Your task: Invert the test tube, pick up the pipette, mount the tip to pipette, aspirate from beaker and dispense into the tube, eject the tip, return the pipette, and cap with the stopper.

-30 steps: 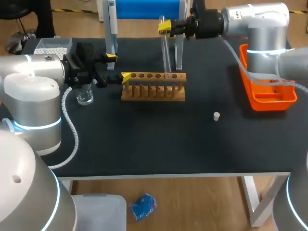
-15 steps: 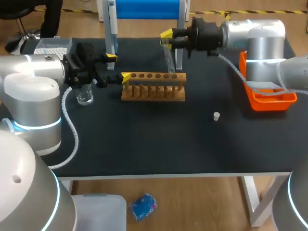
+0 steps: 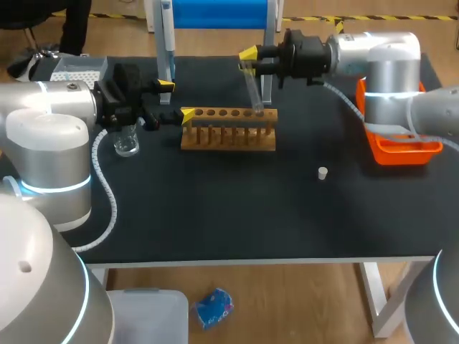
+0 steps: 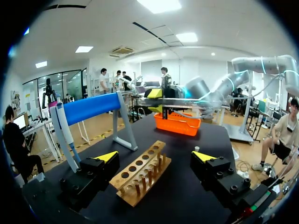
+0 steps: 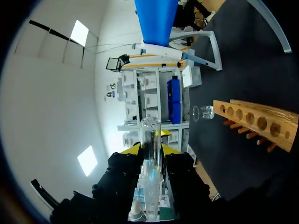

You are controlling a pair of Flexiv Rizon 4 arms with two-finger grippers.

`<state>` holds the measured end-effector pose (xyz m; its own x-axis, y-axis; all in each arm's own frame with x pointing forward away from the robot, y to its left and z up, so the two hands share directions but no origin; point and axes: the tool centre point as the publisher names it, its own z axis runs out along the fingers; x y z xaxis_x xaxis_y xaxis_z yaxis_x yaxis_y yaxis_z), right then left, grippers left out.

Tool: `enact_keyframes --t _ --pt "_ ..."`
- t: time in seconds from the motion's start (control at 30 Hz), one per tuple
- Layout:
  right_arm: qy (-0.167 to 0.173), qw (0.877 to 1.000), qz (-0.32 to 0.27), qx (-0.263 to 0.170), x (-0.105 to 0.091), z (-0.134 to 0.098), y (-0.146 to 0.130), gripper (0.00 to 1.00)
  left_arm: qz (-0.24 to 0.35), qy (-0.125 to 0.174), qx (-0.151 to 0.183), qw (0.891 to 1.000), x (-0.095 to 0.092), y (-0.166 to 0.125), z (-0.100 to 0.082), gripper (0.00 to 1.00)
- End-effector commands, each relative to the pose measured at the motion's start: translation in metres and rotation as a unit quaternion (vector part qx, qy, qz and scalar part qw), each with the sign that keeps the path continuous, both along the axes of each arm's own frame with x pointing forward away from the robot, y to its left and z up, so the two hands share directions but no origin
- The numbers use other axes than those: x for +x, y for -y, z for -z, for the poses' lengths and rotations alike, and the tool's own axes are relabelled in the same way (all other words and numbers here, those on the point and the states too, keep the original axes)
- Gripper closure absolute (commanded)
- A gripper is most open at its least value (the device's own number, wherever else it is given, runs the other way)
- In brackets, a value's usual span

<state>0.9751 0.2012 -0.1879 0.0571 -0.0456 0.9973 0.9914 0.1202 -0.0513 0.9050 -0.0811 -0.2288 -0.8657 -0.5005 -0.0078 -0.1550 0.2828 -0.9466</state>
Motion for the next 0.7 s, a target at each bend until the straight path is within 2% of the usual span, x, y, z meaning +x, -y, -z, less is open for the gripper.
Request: enact_keyframes --t 0.03,0.1,0.53,0.6,0.63,0.67,0.7 --pt "0.014 1.0 0.005 -0.011 -0.006 -0.003 0.002 1.0 -0.001 0.001 0.0 1.0 0.0 0.001 0.001 0.0" --pt "0.031 0.999 0.008 -0.018 -0.007 -0.004 0.003 1.0 -0.001 0.001 0.0 1.0 0.0 0.001 0.001 0.0" --pt "0.031 0.999 0.008 -0.018 -0.007 -0.004 0.003 1.0 -0.001 0.001 0.0 1.0 0.0 0.001 0.001 0.0" --pt "0.031 0.999 0.008 -0.018 -0.007 -0.004 0.003 1.0 0.005 0.079 -0.016 0.997 -0.002 0.006 -0.006 0.0" --pt "0.031 0.999 0.008 -0.018 -0.007 -0.004 0.003 1.0 0.019 0.143 -0.033 0.989 -0.007 0.011 -0.01 0.0" --pt "0.031 0.999 0.008 -0.018 -0.007 -0.004 0.003 1.0 0.025 0.207 -0.034 0.977 -0.012 0.016 -0.012 0.0" --pt "0.031 0.999 0.008 -0.018 -0.007 -0.004 0.003 1.0 0.025 0.207 -0.034 0.977 -0.012 0.016 -0.012 0.0"
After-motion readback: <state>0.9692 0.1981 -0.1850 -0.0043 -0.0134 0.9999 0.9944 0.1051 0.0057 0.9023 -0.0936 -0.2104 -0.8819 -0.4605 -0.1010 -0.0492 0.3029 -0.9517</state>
